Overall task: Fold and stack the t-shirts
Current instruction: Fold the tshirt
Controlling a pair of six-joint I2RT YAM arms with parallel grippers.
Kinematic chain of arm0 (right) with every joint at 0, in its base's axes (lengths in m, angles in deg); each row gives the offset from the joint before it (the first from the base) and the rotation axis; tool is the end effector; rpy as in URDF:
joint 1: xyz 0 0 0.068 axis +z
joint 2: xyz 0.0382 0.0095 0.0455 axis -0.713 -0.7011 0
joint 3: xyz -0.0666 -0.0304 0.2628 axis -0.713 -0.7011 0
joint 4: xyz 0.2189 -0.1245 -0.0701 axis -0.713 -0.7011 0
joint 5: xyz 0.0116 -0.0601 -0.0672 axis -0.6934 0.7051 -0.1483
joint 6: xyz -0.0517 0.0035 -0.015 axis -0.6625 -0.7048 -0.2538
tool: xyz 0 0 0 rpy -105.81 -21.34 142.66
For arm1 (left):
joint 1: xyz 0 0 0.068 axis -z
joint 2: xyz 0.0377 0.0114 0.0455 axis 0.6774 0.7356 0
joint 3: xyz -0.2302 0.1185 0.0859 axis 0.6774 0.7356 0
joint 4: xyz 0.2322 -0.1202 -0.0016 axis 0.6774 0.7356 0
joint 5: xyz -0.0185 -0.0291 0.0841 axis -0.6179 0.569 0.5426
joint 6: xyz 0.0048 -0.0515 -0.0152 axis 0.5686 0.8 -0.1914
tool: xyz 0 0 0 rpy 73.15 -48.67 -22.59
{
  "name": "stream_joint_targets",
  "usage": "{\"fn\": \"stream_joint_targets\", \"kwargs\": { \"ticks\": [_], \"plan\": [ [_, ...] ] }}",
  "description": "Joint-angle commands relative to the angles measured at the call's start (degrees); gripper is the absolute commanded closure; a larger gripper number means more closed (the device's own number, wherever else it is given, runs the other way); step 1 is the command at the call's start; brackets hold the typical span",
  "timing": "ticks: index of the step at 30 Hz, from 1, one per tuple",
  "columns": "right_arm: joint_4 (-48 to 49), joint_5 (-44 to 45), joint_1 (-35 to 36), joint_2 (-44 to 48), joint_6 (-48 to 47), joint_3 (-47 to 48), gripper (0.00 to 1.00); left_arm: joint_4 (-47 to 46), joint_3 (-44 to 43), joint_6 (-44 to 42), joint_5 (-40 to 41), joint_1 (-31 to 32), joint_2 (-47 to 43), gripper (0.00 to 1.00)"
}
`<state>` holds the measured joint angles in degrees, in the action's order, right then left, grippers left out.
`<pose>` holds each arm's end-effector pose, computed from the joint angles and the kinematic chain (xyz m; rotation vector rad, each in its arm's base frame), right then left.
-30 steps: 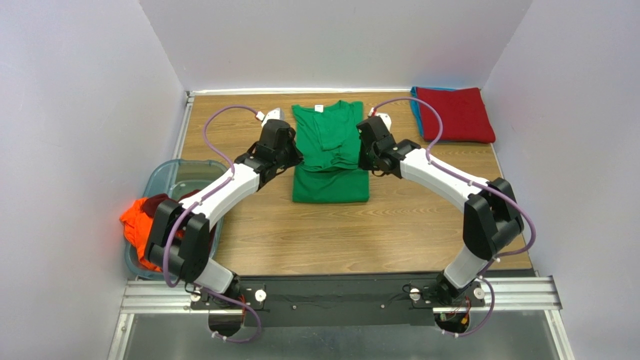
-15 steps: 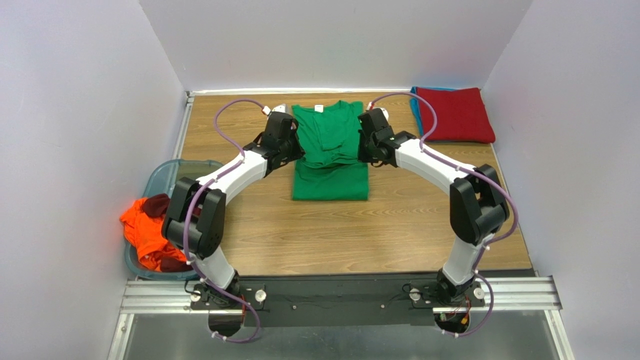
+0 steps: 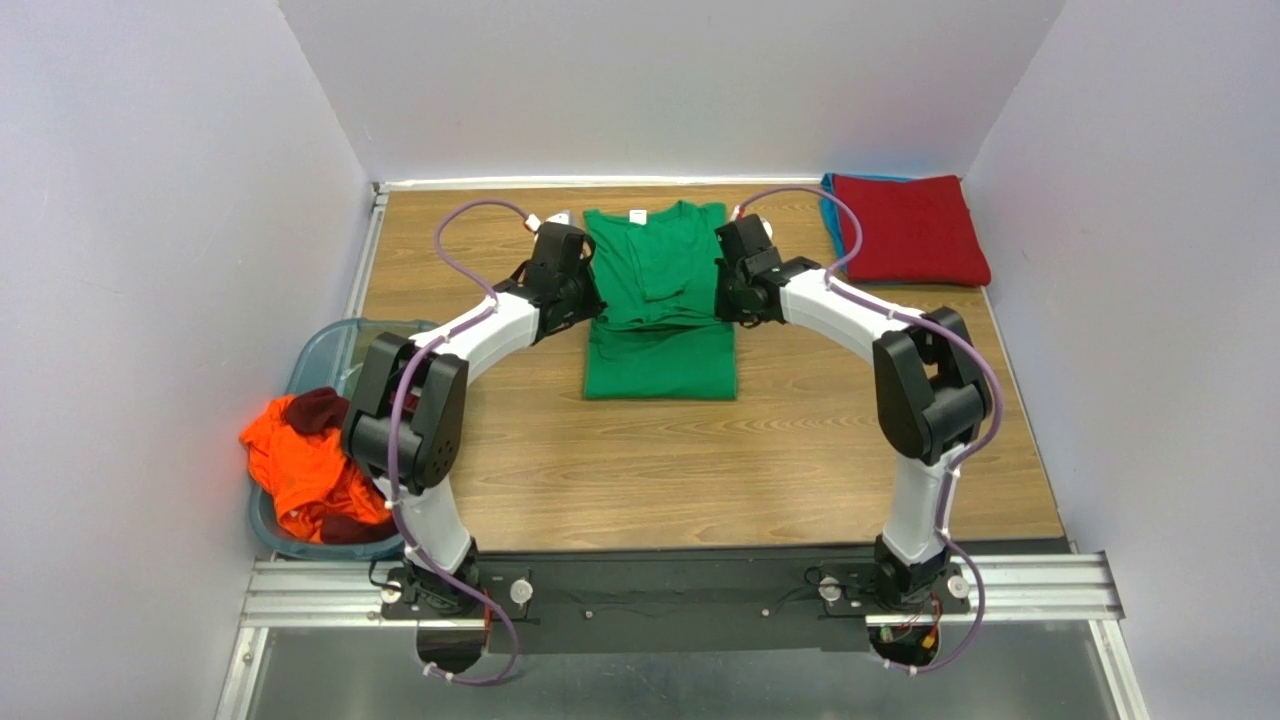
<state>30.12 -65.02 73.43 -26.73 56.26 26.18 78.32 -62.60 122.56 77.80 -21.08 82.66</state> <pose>0.3781 0.1935 0.2012 0.0192 2.4662 0.1867 0.3648 -0.1435 0.2118 -0.3665 2.3190 -0.5200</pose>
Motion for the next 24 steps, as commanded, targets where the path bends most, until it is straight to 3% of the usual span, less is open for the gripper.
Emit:
{"fn": "stream_joint_targets", "kwargs": {
  "ticks": [1,5,7,8,11,12,14,16,24],
  "plan": [
    [1.6,-1.0,-1.3,-3.4,-1.2,3.2,0.98,-0.6,-2.7,-1.1,-0.7,-0.7,3.0,1.00],
    [1.6,-1.2,-1.8,-5.9,-1.0,5.1,0.93,-0.1,-3.9,-0.7,-0.4,-0.8,4.3,0.94],
    [1.6,-1.4,-1.9,-6.5,-1.0,6.0,0.89,0.4,-4.5,-0.9,0.3,-0.9,4.4,0.76],
    [1.6,-1.4,-2.1,-6.5,-1.0,6.3,0.79,0.7,-4.8,-0.9,0.6,-1.0,4.2,0.47],
    [1.5,-1.8,-2.2,-5.4,-1.3,6.7,0.53,1.6,-6.1,-1.6,1.8,-1.0,2.3,0.16],
    [1.5,-2.1,-2.2,-5.0,-1.3,6.5,0.46,2.0,-6.5,-1.6,2.3,-1.0,1.6,0.10],
    [1.5,-3.2,-2.1,-2.9,-1.4,5.5,0.29,2.6,-5.9,-1.6,3.0,-1.0,-1.0,0.06],
    [1.6,-5.2,-2.1,-1.1,-1.9,4.3,0.00,2.4,-3.7,-1.2,3.3,-1.0,-3.2,0.05],
    [2.0,-13.9,-0.2,8.8,-2.6,-4.5,0.00,-0.5,11.2,0.7,3.9,-1.0,-21.1,0.04]
  ]
}}
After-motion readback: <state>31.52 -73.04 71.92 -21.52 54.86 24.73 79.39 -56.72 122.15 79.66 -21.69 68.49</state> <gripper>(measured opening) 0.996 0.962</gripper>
